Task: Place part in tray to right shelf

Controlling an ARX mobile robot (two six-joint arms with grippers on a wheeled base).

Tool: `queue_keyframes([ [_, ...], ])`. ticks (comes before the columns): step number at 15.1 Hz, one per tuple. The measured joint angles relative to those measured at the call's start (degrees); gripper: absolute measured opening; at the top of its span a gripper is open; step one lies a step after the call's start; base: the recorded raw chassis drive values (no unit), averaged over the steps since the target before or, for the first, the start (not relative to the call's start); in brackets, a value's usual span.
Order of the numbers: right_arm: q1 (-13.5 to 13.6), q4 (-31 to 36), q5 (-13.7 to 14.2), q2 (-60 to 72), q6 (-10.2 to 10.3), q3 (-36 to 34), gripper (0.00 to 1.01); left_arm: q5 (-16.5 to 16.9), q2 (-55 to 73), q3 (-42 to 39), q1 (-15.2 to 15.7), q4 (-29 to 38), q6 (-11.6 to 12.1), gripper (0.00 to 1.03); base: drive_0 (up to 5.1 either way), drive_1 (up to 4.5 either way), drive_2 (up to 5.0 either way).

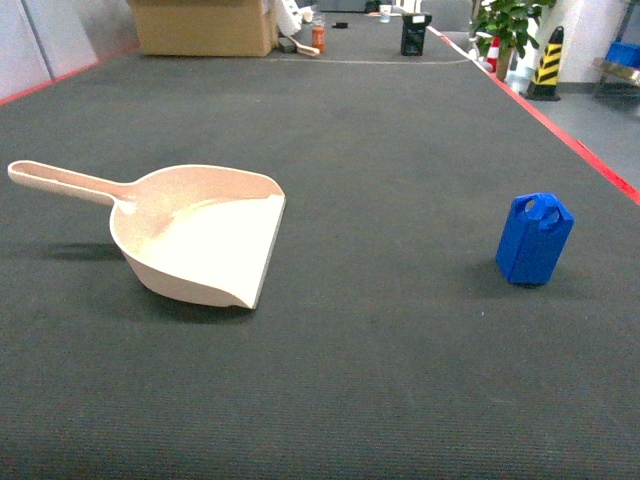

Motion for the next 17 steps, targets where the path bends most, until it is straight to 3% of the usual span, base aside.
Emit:
queue_keyframes([
  [17,0.0,0.0,0.0,0.0,0.0,0.0,0.98,0.0,0.0,0.0,0.0,0.0,0.0,0.98,0.0,0.00,0.0],
])
